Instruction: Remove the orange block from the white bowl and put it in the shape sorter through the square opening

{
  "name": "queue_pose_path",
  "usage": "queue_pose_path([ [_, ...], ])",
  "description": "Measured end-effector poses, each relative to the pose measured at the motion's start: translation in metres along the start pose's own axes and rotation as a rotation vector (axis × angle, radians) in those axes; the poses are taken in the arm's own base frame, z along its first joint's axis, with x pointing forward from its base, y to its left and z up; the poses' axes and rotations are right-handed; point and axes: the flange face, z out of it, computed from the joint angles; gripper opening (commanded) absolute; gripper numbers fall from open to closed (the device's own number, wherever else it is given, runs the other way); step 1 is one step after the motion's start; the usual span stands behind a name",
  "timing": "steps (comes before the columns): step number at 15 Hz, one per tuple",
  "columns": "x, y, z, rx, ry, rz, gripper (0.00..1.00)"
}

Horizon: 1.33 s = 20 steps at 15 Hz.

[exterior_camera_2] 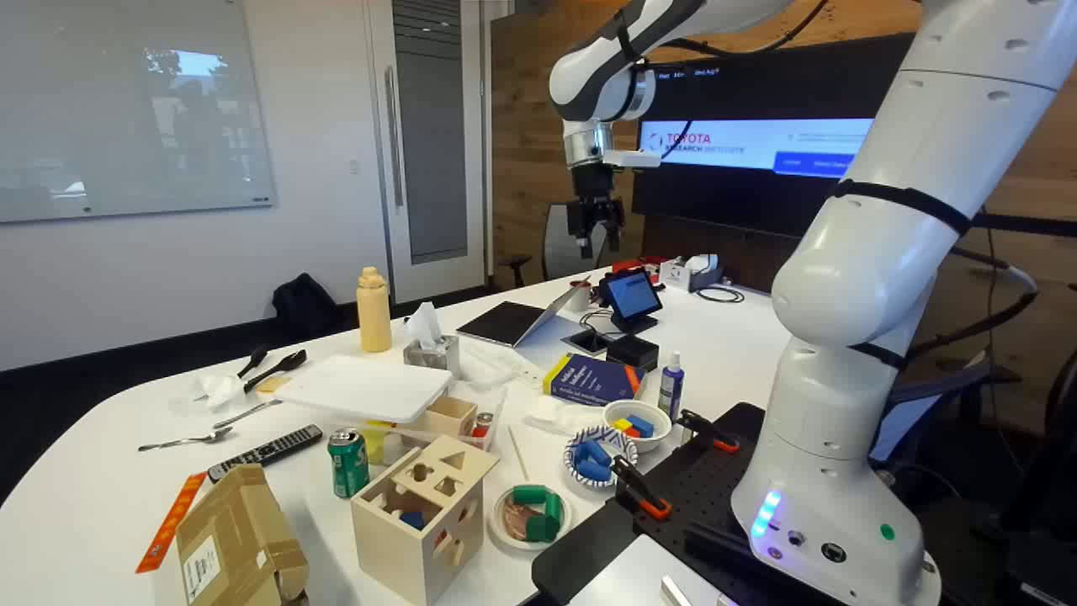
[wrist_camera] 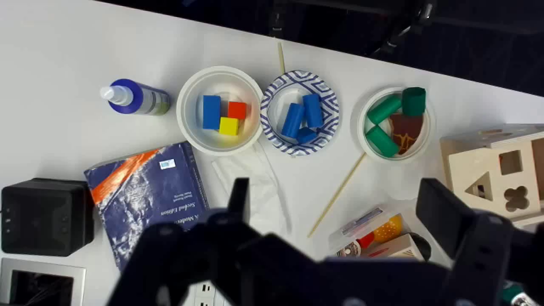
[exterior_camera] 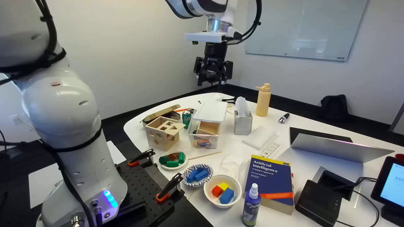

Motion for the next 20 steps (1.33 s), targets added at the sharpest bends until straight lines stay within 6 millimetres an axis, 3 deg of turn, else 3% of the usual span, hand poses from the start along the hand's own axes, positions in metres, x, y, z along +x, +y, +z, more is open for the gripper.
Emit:
queue_pose_path([
  [4,0.0,0.002,0.003,0.005,0.004,0.006,1.0],
  [7,-0.005,0.021,0.025,0.018,0.047,0.05,1.0],
  [15,-0.047,0.095,0.166,0.064,0.11,0.163,1.0],
  [20,-0.043,0.111,0.245,0.082,0.088,0.154,1.0],
])
